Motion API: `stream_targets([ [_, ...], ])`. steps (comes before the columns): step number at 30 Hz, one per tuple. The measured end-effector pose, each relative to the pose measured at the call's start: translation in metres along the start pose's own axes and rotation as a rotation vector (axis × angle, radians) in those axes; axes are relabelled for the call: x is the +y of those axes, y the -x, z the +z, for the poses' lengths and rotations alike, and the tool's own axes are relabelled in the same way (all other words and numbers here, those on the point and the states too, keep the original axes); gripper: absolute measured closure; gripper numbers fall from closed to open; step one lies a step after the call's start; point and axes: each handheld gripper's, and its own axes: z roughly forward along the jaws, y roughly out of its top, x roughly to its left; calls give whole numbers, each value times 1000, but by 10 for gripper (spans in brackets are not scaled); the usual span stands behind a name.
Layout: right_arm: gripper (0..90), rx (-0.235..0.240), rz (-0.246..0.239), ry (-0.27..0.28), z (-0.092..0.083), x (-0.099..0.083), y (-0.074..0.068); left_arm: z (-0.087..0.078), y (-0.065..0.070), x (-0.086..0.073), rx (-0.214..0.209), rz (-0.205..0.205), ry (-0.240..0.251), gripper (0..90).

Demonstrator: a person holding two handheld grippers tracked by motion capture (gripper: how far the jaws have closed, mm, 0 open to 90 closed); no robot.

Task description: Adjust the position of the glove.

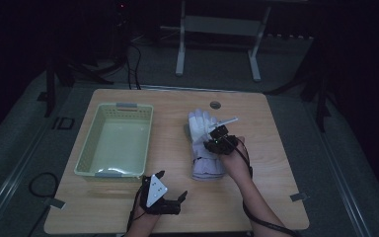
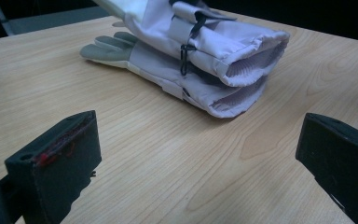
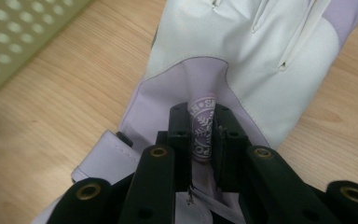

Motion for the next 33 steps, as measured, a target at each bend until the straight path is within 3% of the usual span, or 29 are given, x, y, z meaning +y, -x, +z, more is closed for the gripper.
stream_targets([
  [9,740,-14,0,-14,12,-8,0,0,0,0,-1,1,1,0],
  [21,729,-55,24,-8,8,-16,9,0,0,0,-1,-6,1,0],
  [24,694,-49,23,0,8,-17,9,0,0,0,-1,-8,0,0],
  [25,632,-27,20,30,4,-17,9,0,-1,0,-2,-11,1,0],
  [28,562,-11,7,54,-3,-17,10,0,-2,0,-4,-20,2,0],
  [30,562,0,2,69,-5,-17,11,0,-2,0,-4,-20,2,0],
  [33,447,19,2,95,-13,-17,15,0,-1,0,-9,-10,0,0],
])
